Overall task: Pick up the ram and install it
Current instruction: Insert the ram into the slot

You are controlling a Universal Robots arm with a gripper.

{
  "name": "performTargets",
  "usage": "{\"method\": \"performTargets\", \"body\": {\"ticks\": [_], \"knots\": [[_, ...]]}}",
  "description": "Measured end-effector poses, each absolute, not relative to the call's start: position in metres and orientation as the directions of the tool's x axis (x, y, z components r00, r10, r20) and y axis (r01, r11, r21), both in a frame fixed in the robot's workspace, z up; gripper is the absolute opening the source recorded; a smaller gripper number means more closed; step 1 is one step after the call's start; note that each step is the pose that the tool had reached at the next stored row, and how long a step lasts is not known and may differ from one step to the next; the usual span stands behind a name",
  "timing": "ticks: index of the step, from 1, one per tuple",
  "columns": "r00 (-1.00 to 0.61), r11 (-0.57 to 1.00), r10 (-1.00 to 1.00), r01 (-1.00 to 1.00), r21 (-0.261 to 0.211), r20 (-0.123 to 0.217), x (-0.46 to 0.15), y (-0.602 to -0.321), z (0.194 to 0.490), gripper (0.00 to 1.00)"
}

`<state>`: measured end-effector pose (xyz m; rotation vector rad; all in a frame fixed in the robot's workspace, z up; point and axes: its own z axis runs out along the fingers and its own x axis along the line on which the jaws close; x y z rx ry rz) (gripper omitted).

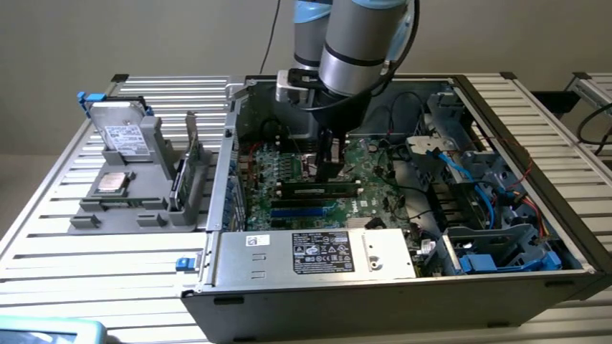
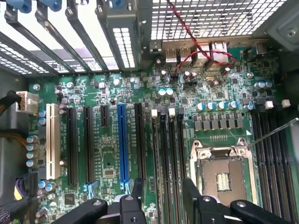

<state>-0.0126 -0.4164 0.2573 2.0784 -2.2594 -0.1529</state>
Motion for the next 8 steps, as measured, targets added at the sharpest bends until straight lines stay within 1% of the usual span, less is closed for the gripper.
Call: {"method": "performTargets", "body": {"ticks": [4, 8], "knots": [[-0.074, 0.071, -0.997, -0.992, 0.103, -0.018, -0.0126, -0.4146, 0.2596, 0.46], [-0.041, 0.039, -0.999, -0.996, 0.078, -0.019, -0.0125, -0.4145, 0.2595, 0.46]]}}
